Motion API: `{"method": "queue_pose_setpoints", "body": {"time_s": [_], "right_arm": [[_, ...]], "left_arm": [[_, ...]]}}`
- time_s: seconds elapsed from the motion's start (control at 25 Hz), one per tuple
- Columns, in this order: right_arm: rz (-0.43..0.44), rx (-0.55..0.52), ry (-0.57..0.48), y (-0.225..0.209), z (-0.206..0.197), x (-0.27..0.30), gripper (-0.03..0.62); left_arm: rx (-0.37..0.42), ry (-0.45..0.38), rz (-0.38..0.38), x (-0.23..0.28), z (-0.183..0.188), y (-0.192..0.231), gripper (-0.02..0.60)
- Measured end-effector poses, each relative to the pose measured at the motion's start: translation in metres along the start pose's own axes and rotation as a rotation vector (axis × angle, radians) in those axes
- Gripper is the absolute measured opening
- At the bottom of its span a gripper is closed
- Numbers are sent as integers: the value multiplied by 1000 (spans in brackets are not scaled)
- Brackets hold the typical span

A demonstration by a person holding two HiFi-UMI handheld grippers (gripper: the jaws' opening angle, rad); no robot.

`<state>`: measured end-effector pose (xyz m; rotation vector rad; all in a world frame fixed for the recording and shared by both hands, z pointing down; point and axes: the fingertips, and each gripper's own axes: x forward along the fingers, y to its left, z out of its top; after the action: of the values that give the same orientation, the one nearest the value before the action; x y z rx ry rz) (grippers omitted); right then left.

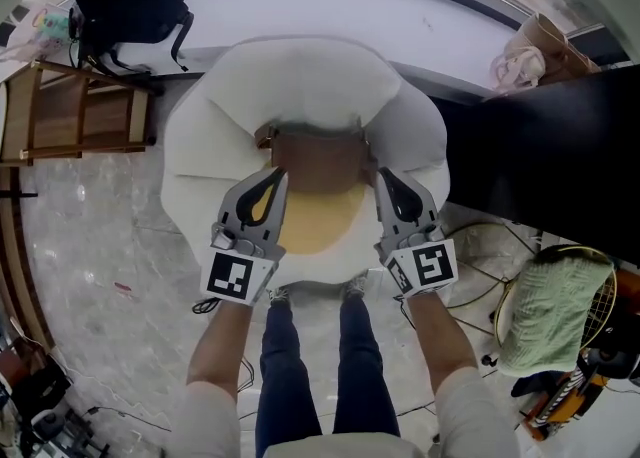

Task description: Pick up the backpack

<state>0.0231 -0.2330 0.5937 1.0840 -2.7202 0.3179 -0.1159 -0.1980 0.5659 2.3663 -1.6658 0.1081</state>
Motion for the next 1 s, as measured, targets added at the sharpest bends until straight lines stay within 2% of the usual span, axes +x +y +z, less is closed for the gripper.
{"method": "queue_pose_setpoints", "body": {"time_s": [0.4, 1.0], "right_arm": [[9, 10, 20, -5, -39, 20, 29], [13, 1, 67, -20, -96, 37, 30]], "left_arm": [[23, 96, 23, 4, -55, 18, 31], [22, 96, 10, 29, -100, 29, 31]]}}
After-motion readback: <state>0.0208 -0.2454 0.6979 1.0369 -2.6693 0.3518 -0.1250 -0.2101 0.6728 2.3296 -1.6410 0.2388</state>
